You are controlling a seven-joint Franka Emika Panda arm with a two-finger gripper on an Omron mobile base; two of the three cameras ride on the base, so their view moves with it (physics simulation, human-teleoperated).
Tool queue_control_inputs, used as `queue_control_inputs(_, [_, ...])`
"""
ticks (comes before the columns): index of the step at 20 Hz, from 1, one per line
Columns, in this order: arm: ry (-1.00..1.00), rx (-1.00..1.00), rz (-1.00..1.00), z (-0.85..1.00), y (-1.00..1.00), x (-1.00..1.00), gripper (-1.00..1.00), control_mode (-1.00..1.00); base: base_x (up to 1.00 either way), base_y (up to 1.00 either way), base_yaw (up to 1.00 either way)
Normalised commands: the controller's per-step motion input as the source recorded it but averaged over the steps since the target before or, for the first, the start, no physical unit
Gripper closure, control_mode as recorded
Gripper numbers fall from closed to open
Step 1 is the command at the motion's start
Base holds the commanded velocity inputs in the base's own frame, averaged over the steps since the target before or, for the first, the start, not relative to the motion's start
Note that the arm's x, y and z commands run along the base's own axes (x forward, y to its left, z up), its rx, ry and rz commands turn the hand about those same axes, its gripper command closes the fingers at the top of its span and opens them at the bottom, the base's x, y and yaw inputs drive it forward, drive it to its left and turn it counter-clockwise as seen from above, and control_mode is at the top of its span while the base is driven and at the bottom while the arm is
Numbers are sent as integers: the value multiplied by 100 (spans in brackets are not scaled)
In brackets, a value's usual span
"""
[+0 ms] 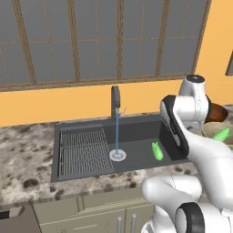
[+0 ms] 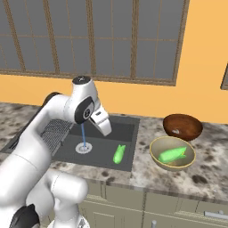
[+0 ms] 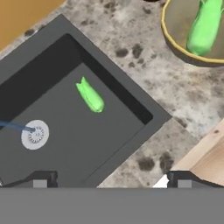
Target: Pick the corns from the sink and place them in one bowl. Place the mushroom in the other bowl. Then turn off the sink faucet.
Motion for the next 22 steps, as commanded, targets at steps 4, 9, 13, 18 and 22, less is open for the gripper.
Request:
queue_control_inputs(4, [8, -7, 4, -52, 2, 11, -100, -100, 0, 0, 0])
queue_control_inputs(9, [19, -1, 4, -43, 0, 35, -100, -100, 0, 0, 0])
queue_control_inputs(13, [22, 0, 5, -27, 1, 43, -100, -100, 0, 0, 0])
queue_control_inputs(18, [14, -6, 1, -29, 7, 35, -100, -100, 0, 0, 0])
queue_control_inputs(22, [0, -4, 0, -47, 0, 8, -100, -100, 0, 0, 0])
